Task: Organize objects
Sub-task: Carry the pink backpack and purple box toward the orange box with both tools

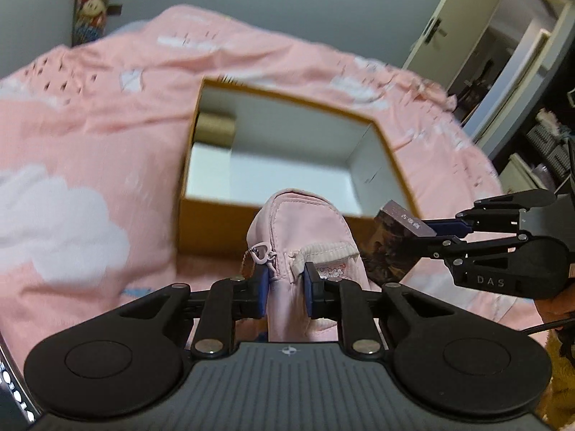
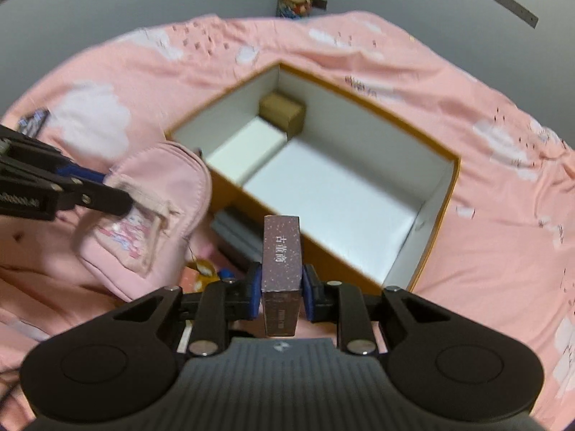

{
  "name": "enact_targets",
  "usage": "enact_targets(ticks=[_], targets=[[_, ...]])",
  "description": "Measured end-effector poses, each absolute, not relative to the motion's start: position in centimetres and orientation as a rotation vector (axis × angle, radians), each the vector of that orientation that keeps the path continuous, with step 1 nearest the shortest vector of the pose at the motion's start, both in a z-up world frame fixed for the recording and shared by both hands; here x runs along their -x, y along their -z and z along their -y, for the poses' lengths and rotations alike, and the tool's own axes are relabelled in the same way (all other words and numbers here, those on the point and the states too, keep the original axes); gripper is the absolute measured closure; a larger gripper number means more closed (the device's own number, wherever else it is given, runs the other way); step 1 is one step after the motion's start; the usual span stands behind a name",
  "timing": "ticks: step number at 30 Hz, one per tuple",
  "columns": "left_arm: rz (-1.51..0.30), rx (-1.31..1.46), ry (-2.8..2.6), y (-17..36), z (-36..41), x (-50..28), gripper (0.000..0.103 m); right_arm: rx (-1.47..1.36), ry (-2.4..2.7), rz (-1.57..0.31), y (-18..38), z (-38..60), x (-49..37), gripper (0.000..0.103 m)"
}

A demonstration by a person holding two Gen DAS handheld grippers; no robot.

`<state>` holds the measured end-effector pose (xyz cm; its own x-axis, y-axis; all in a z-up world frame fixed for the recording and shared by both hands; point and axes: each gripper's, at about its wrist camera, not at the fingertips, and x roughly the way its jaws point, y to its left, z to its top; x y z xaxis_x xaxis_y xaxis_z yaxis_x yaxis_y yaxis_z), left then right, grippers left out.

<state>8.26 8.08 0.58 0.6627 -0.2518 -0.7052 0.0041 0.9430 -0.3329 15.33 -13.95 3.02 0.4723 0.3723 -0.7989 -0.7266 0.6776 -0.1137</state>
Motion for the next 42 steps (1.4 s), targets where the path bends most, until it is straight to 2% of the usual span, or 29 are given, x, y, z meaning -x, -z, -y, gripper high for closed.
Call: enact_targets(ticks=[8,15,21,28,42], targets=[[-0.738,0.326,0.179,-3.9,-8.6,-10.0,0.082,0.455,-0.754,-0.699,-8.8,13.9,-16.0,0.079],[-0.688,0.301,0.146,-5.8,-10.2,-13.7,0.082,0.451,-0.754,-0.665,-9.5,12.4,-19.1,0.079],[-0.694,0.289,0.095,-5.6,-12.1,-17.1,0.082,0.403,-0.787,-0.767,-6.6,11.1,-23.8,0.079],[-0.783,0.229,0.108,-3.1,-12.0,-20.1,0.082,0.400,-0.865,-0.944,-1.2,9.2,-27.7,0.079],[-0.823,0.092,0.072,-0.7,-11.7,-23.5,0.082,0.131,-1.041,-1.225,6.0,6.6,-34.5,0.079]])
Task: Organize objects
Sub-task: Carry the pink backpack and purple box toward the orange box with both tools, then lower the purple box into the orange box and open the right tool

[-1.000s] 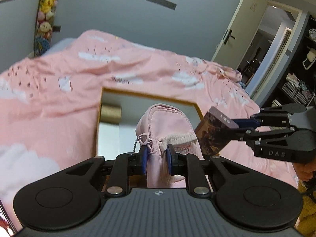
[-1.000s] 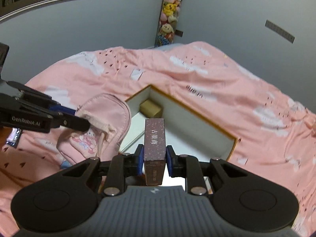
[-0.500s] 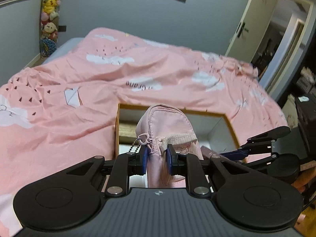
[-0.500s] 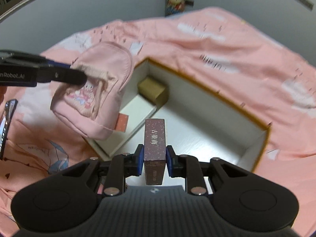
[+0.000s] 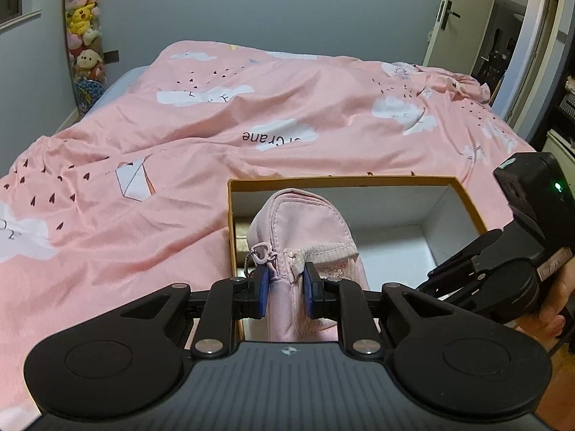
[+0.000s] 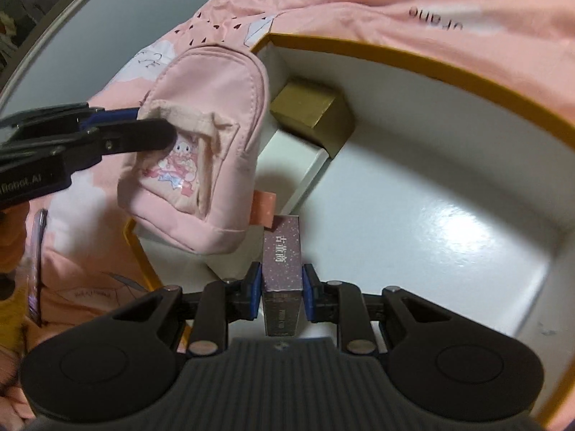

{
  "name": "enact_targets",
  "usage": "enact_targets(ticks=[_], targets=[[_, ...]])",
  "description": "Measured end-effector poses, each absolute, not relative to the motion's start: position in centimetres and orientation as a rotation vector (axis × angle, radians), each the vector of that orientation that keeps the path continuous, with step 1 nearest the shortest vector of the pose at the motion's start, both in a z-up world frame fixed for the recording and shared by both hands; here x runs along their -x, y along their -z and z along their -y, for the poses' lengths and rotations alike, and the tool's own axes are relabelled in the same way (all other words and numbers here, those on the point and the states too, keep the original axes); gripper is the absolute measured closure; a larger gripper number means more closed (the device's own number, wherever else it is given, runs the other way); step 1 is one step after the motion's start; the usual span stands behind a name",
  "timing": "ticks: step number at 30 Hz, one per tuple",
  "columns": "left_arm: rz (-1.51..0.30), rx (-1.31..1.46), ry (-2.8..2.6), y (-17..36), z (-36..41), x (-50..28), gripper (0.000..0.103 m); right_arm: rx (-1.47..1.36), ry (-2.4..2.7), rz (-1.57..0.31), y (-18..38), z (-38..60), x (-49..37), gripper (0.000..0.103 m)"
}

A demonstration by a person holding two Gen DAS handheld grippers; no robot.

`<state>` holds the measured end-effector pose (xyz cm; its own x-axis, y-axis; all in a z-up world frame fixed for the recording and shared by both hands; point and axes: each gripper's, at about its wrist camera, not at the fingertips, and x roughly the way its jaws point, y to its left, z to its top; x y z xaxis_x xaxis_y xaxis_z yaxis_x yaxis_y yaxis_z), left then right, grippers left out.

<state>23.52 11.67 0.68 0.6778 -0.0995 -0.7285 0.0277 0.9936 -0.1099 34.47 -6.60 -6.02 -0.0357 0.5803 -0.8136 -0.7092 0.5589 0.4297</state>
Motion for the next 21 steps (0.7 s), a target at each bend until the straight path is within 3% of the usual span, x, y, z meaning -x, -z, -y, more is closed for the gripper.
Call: enact_targets(ticks=[6,13,16,21], targets=[[-0.827,0.101,0.078,-0.3,-11.6,-24.9,0.081,0.077,-1.038,-1.249,7.2,6.2,-36.7,0.075],[-0.833,0.101,0.084,0.0,-11.5,-26.0,0.081,0.210,-1.028,-1.220,8.4,4.6,-37.3,0.067],[-0.840,0.106,0.082,0.2,-11.6,-26.2,0.081,0.316,-1.039,-1.213,9.5,3.5,-36.6,0.073],[-0.850,0.116,0.083,0.4,-11.7,-26.6,0.081,0.383,-1.085,-1.147,9.6,3.0,-35.6,0.070]])
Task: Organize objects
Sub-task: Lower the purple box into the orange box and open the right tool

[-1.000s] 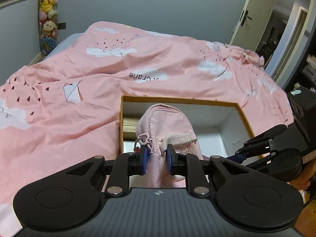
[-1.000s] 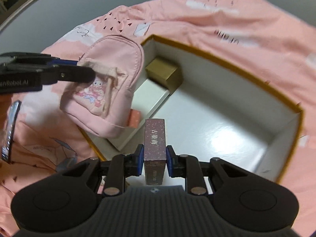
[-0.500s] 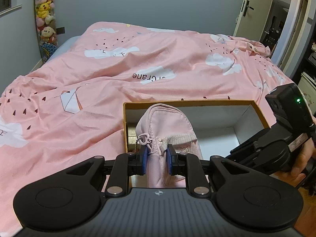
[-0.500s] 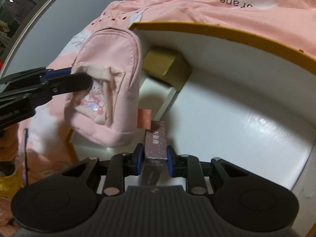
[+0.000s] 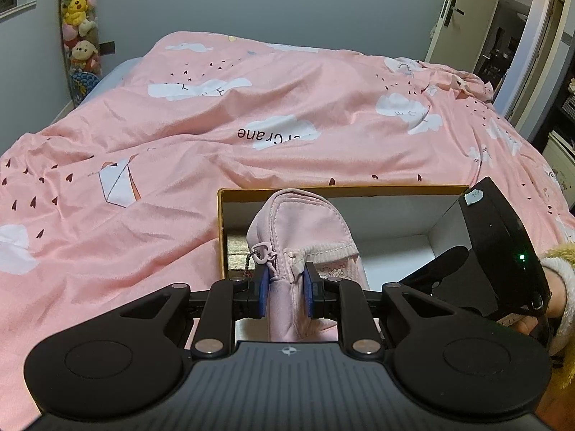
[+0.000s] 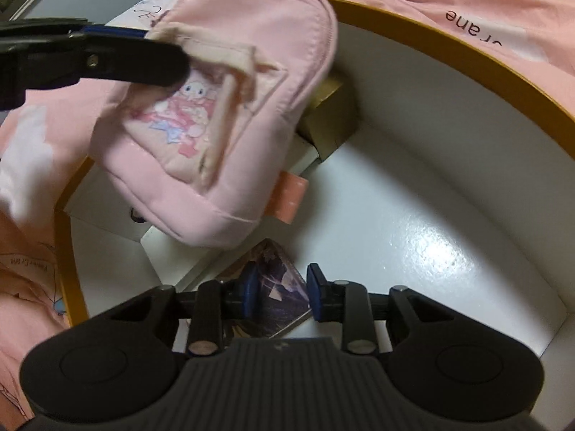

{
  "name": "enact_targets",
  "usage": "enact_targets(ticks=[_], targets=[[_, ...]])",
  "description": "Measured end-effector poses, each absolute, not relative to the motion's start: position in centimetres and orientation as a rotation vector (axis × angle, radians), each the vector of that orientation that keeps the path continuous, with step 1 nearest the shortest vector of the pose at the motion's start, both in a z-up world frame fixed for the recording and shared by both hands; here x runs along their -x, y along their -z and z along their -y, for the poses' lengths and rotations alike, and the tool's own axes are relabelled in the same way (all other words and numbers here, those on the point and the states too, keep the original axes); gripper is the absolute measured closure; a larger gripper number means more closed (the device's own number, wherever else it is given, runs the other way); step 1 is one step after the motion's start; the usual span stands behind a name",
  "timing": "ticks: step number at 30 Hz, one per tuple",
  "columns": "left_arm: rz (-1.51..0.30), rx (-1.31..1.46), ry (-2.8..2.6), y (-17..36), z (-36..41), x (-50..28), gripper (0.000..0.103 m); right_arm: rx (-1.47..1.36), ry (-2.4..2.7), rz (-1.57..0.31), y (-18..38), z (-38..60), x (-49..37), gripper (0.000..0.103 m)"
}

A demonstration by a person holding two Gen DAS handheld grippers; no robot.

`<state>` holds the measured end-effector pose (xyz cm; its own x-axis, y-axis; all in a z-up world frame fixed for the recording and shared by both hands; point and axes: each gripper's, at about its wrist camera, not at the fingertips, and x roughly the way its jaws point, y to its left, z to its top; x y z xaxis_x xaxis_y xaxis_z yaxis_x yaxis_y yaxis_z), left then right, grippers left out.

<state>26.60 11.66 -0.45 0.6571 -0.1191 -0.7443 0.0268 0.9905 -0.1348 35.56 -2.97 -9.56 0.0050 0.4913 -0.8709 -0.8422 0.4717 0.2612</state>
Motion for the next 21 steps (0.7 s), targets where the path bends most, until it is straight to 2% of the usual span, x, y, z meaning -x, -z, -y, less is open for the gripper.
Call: enact_targets(ticks=[3,4,5,10,11,13,15,21], targets=[[-0.849,0.118,0.090,0.5,-11.6,-26.6,0.081,0.362,-1.059,-1.148,9.3,3.5,-35.8,0.068],[-0.849,0.119,0.092,0.5,-11.6,-26.6,0.081,0.356,-1.046,-1.150,9.0,3.9,-35.9,0.061],[-0.851,0.122,0.095,0.6,-11.5,-26.6,0.081,0.340,-1.035,-1.159,8.7,4.5,-35.9,0.059],[-0.864,0.155,0.119,1.4,-11.2,-27.3,0.081,0.254,-1.048,-1.270,9.0,6.2,-35.4,0.061],[-0.865,0.159,0.124,1.5,-11.1,-27.5,0.081,0.254,-1.048,-1.285,9.3,6.1,-35.1,0.062],[-0.872,0.165,0.133,1.7,-10.9,-27.8,0.081,0.271,-1.044,-1.290,9.7,5.7,-34.8,0.077],[-0.877,0.164,0.139,1.8,-10.6,-28.1,0.081,0.284,-1.047,-1.294,9.8,5.2,-34.8,0.083],[-0.884,0.178,0.142,2.3,-10.4,-29.4,0.081,0.294,-1.068,-1.331,10.2,3.7,-35.0,0.083]])
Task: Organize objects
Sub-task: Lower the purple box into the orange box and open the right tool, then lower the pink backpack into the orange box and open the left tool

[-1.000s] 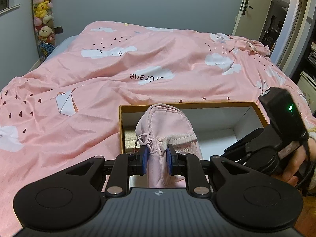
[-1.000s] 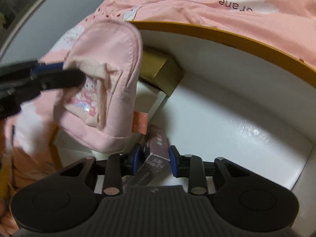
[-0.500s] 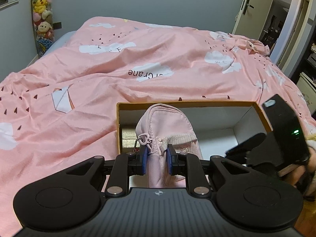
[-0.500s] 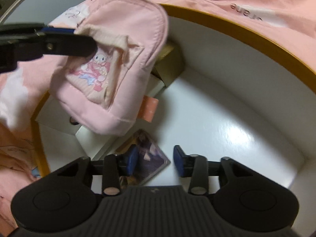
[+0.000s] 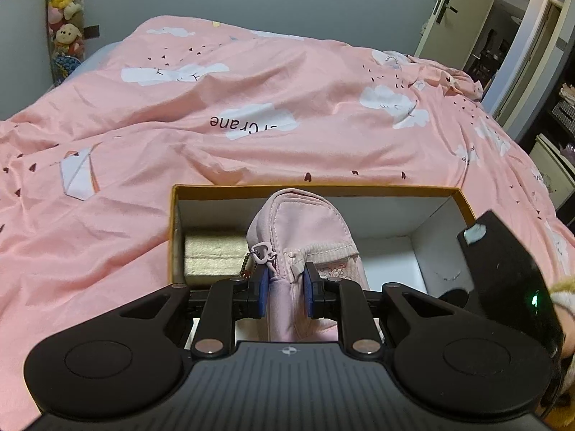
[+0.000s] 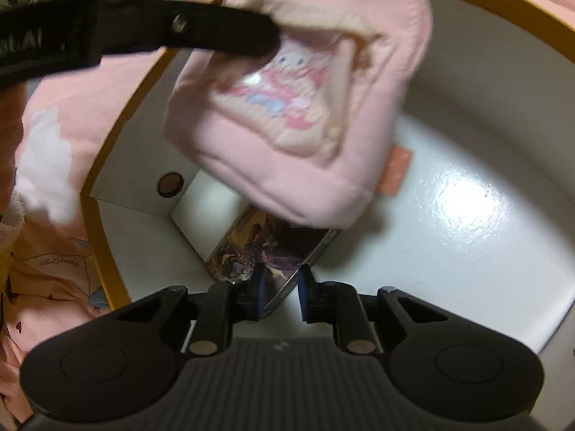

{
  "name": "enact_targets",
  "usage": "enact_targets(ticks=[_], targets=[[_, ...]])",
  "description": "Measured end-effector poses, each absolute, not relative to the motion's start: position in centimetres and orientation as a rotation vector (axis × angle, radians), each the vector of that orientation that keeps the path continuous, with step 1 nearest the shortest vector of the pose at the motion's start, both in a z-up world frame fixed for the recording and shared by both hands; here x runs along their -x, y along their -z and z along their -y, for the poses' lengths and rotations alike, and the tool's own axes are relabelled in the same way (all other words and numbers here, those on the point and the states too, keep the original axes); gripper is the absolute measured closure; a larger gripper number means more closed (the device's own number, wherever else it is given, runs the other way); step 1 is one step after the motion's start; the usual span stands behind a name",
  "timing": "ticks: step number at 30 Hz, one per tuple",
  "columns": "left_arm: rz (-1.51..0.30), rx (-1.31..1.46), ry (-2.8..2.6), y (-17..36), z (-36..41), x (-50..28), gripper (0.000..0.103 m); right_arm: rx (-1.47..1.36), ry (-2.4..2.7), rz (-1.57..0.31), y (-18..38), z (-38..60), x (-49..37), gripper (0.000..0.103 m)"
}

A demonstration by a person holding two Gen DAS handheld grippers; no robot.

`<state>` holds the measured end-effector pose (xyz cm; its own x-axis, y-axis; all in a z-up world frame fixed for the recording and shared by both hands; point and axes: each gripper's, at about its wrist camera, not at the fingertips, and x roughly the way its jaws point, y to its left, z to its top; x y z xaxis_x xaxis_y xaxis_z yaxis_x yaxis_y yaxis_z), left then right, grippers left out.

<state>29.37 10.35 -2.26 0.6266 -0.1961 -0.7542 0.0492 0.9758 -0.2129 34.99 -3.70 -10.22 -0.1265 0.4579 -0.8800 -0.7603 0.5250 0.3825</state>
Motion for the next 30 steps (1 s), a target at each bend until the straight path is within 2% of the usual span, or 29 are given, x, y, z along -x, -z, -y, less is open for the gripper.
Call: enact_targets(ticks=[4,15,18,25,28,30], targets=[[-0.910,0.181,0.152,3.7,-9.8,-30.6,0.081,0.250,-1.067,-1.358,10.6,4.2,-35.5,0.084],[-1.003,0.072,0.145,7.0,-8.7,-32.4,0.080,0.237,-0.938,-1.224,8.6,6.8,-37.2,0.081],[-1.012,0.030,0.136,7.4,-8.4,-32.6,0.073,0.224,-0.927,-1.203,8.6,7.6,-37.3,0.081],[-0.968,-0.021,0.135,6.4,-7.7,-31.3,0.066,0.227,-0.920,-1.174,8.3,7.4,-37.5,0.080],[-0.949,-0.021,0.140,5.5,-7.6,-30.6,0.067,0.238,-0.920,-1.175,8.3,7.5,-37.4,0.080],[-0.964,-0.041,0.150,5.4,-7.3,-30.5,0.079,0.245,-0.919,-1.176,8.3,7.3,-37.3,0.080]])
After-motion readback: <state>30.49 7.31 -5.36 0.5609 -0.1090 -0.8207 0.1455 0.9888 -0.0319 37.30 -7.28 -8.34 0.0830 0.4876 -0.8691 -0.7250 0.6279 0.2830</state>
